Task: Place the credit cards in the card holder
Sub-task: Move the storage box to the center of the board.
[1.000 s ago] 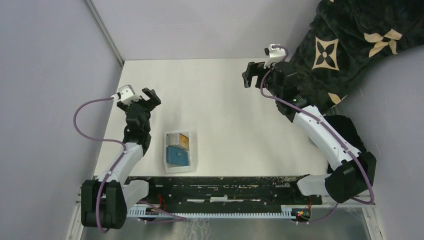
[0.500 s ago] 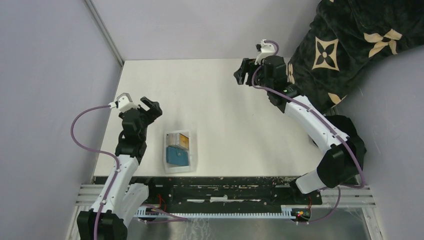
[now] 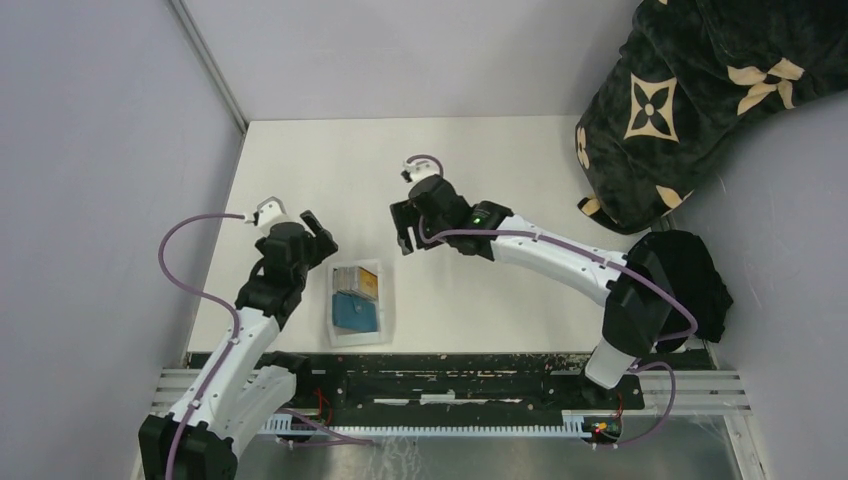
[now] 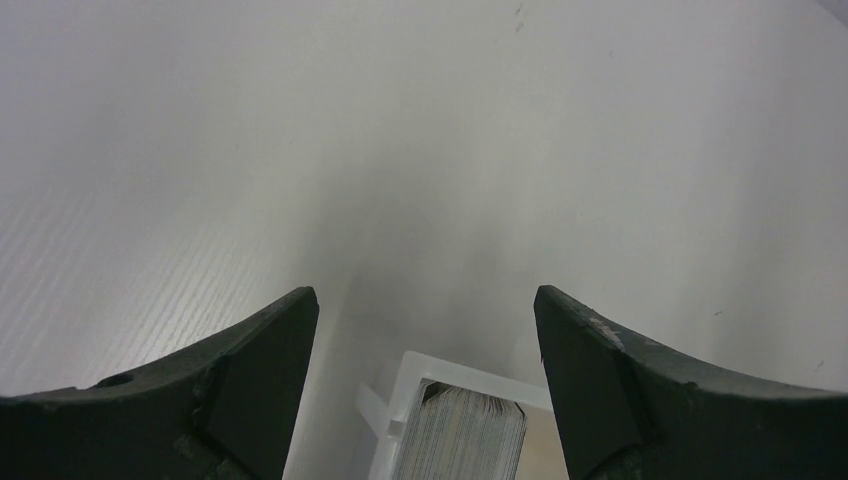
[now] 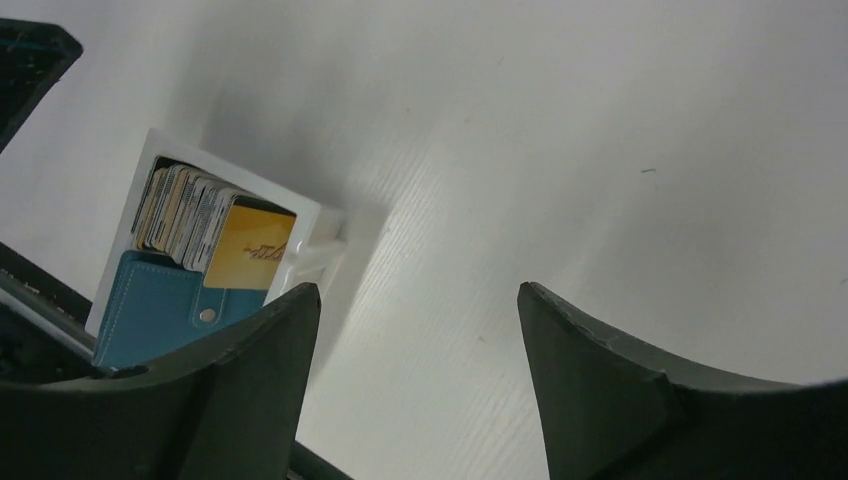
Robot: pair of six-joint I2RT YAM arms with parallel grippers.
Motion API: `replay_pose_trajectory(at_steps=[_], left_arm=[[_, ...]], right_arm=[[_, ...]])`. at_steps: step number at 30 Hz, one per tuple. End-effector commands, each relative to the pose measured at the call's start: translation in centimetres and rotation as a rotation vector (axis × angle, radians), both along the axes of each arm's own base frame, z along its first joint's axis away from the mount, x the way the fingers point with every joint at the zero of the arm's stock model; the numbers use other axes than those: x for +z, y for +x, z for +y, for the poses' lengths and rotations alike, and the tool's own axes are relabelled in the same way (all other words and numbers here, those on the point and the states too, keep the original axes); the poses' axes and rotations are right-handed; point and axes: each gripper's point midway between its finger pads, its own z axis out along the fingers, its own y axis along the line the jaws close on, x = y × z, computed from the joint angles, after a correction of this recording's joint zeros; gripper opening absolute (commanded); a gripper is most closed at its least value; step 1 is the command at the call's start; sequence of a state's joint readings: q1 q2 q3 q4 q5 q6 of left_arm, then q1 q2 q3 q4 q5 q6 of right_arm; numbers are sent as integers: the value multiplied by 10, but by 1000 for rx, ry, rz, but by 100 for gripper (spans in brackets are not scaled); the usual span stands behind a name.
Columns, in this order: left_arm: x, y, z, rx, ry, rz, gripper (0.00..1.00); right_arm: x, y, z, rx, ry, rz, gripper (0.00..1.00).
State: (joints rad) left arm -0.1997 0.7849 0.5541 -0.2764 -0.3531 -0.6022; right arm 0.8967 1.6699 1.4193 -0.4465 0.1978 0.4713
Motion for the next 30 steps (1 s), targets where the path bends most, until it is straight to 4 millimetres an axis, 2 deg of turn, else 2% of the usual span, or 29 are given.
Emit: replay_pose_trajectory(at_steps=[1,8,17,24,30], left_arm=[[15,-1,0,59,17,24,87],[11,-12,-2,58,3,74,86],[5,-28,4,105,-20,92,84],[8,-34,6,125,-41,89,82],[11,-37,7,140,-58,76,79]], right_arm=[[15,-10,18,-38,5,6,80],[-10,-38,51,3,0,91,77],[-35,-53,86,32,-30,155,70],[-55,-56,97,23,-74,185,68],[-80,-58,96,8,-132,215,67]])
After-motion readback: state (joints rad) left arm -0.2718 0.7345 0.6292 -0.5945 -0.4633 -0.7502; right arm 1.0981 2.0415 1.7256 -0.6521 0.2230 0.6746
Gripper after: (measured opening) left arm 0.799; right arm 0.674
